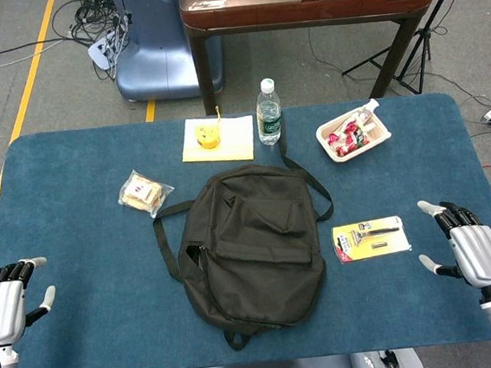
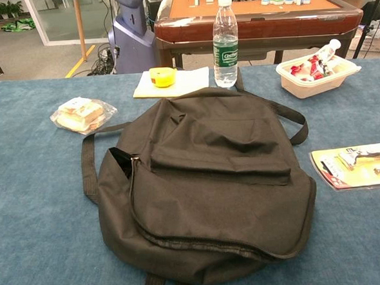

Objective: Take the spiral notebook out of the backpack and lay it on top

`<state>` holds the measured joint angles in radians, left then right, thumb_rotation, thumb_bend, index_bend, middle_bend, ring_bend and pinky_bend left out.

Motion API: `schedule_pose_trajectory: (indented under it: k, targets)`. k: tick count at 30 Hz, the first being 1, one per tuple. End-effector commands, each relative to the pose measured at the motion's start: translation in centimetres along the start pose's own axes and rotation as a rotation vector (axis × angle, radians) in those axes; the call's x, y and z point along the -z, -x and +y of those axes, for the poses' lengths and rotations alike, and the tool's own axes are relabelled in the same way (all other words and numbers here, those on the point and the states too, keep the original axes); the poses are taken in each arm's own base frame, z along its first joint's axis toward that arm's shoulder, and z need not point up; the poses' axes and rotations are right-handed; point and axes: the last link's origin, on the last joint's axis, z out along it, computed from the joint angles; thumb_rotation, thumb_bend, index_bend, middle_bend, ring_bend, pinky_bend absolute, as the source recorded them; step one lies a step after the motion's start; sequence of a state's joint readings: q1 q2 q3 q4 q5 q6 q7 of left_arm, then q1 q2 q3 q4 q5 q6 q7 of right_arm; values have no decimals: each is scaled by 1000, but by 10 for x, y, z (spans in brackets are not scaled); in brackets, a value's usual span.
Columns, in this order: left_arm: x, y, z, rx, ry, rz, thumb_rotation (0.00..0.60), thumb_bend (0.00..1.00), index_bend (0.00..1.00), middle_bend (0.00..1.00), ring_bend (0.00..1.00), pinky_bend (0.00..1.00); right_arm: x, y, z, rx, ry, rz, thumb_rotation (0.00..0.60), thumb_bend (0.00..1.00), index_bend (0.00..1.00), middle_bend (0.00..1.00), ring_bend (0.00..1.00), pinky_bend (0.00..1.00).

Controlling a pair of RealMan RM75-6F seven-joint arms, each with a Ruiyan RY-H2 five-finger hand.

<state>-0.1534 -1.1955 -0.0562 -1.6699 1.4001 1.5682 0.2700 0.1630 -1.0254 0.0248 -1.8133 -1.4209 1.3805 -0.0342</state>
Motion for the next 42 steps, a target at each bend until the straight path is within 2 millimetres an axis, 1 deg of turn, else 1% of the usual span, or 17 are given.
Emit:
schedule_pose_trajectory:
  k: [1, 9, 13, 16, 23, 28, 32, 34, 38, 42]
  targets:
    - [1, 2, 1, -2, 4, -15, 600, 289, 320, 359, 321, 294, 1, 1, -2, -8, -10, -14, 600, 215, 164, 227, 120, 178]
    - [5, 2, 5, -9, 13, -41, 600, 290, 320, 359, 320, 292, 1, 4, -14, 11, -73, -41, 600, 216, 164, 227, 120, 178]
    - [5, 3, 5, -7, 12, -59, 600, 289, 320, 359, 321, 289, -2, 11, -26, 4, -131, -87, 600, 215, 164, 232, 120, 178]
    - [4, 5, 7, -5, 17, -73, 600, 290, 322, 359, 321, 287, -10, 22, -42, -5, -197, -157, 600, 215, 164, 241, 120, 178]
    - [6, 3, 6, -4, 16, -79, 600, 289, 325, 359, 321, 282, -34, 56, -98, -17, -412, -345, 600, 205, 164, 241, 120, 178]
    - [10, 1, 1, -2, -2, -79, 600, 290, 325, 359, 321, 282, -50, 76, -136, -2, -540, -433, 600, 186, 164, 241, 120, 178]
    - [12, -1, -1, -1, -10, -76, 600, 289, 326, 358, 321, 281, -61, 91, -161, 41, -616, -484, 600, 181, 172, 241, 120, 178]
    - [13, -1, -1, 1, -13, -76, 600, 290, 326, 354, 321, 281, -66, 97, -171, 57, -641, -499, 600, 180, 194, 241, 120, 178]
    - [14, -2, -3, 0, -19, -77, 600, 290, 326, 349, 321, 280, -73, 112, -189, 96, -684, -529, 600, 179, 197, 241, 120, 178]
    - [14, -2, -4, 0, -23, -79, 600, 289, 326, 345, 321, 279, -81, 121, -201, 131, -709, -523, 600, 179, 197, 241, 121, 178]
